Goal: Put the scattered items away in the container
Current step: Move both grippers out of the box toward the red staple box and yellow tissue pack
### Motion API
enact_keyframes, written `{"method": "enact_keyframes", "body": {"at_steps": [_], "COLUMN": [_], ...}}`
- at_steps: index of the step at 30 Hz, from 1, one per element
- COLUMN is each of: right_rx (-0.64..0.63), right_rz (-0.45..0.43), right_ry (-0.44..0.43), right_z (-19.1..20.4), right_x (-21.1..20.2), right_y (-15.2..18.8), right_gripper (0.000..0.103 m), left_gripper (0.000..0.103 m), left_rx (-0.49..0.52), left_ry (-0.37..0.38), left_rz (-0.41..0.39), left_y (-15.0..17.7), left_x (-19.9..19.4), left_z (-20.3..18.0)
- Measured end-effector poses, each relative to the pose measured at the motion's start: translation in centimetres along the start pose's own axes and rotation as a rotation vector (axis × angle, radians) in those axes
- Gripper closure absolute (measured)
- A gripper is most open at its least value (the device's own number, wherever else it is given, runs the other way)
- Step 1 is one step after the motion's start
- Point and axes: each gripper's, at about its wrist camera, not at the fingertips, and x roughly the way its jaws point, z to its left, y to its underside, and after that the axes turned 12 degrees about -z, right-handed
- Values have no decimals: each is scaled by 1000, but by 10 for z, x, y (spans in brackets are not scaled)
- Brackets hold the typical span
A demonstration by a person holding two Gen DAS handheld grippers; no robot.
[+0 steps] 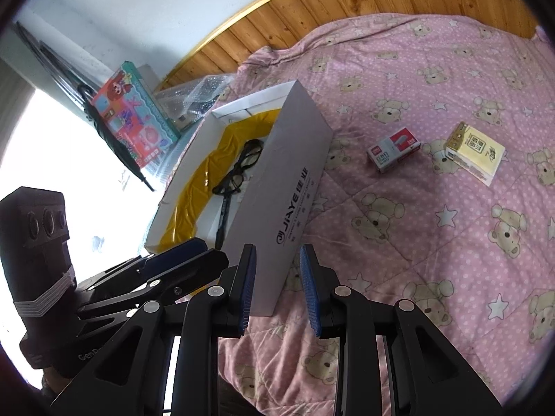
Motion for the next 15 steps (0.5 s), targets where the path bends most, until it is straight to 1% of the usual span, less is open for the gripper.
{"method": "enact_keyframes", "body": {"at_steps": [6,15], "right_rx": [46,99], "right_rz": [-7,-8], "right_ry": [32,72], "right_z": [-29,-68], "right_x": [-2,2], "right_y": [-4,-13], "right_gripper": [74,74], "left_gripper": [61,61], "left_rx": [26,61], "left_ry": [23,36], "left_rz": [25,64], "left_y": [-5,-15], "left_x": [20,62], "left_z": [-18,-38]}}
